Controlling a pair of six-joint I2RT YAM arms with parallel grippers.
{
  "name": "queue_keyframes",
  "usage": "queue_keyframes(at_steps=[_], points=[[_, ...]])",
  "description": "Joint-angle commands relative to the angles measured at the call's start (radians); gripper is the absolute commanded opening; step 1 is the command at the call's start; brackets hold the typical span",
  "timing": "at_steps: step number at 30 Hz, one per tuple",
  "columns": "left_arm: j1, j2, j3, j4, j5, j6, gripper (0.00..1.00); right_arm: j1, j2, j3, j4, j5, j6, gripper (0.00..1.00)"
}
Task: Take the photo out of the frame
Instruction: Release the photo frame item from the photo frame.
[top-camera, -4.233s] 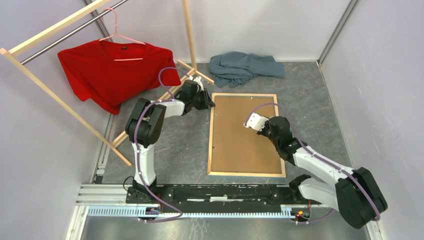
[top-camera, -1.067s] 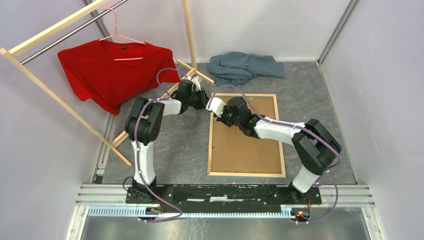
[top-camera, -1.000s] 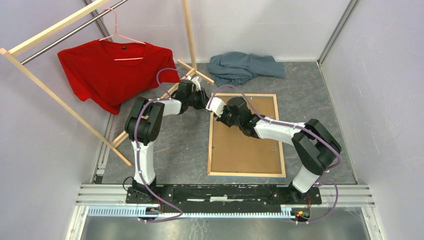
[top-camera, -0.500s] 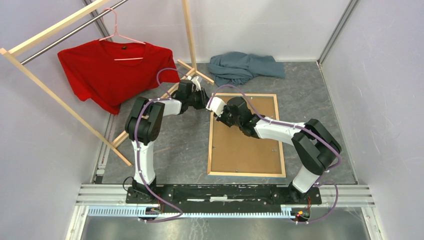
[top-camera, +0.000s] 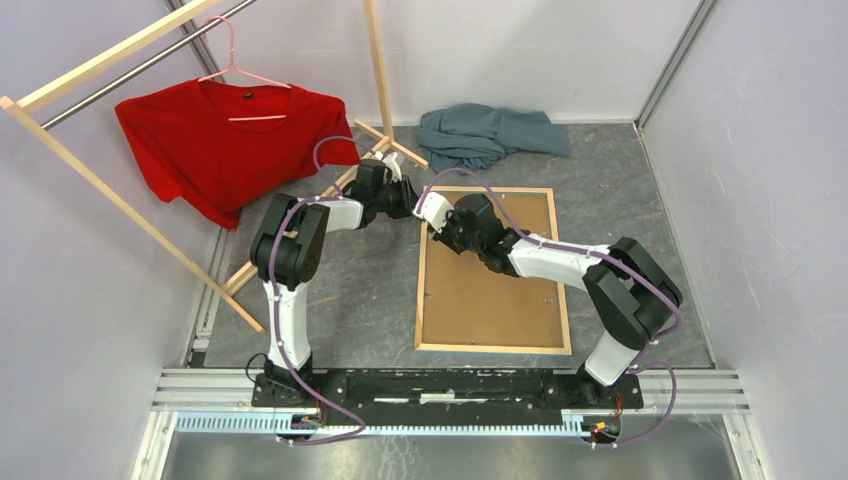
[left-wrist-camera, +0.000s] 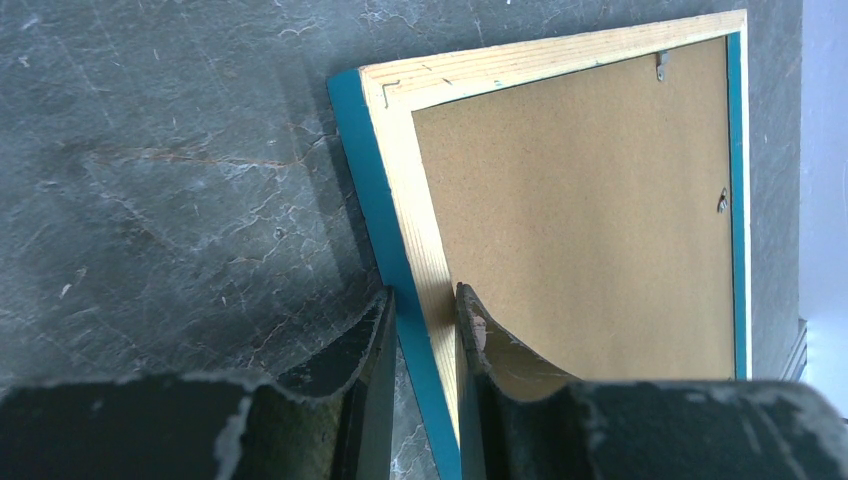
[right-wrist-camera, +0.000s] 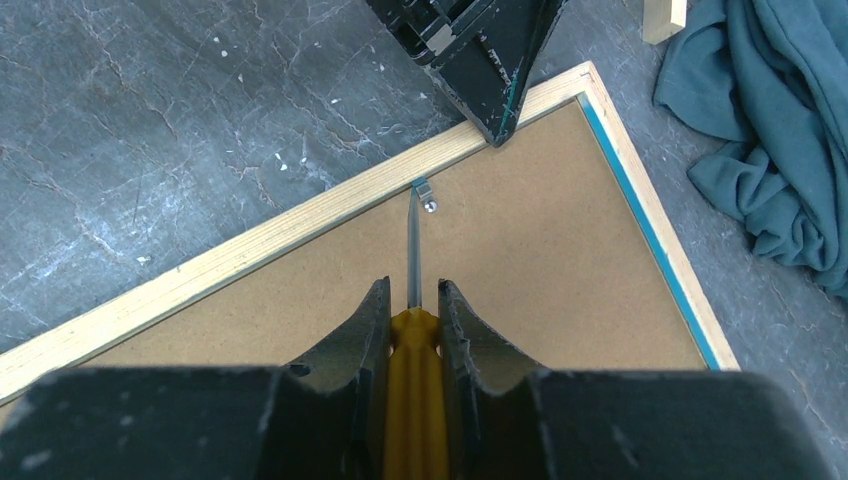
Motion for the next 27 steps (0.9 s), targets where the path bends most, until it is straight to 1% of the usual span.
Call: queue_keyframes(at_steps=[1, 13, 27], points=[[-0.007, 0.040, -0.015, -0.033, 0.022, -0.032, 0.26, 0.002, 0.022, -0.005, 0.009, 0.025, 0.037, 0.00], [-0.007, 0.037, -0.015, -0.033, 0.019, -0.029, 0.26, 0.002, 0.026, -0.006, 0.007, 0.025, 0.065, 0.00], [-0.007, 0.040, -0.015, -0.033, 0.021, -0.031, 0.25, 0.002, 0.046, -0.009, 0.012, 0.048, 0.150, 0.00]])
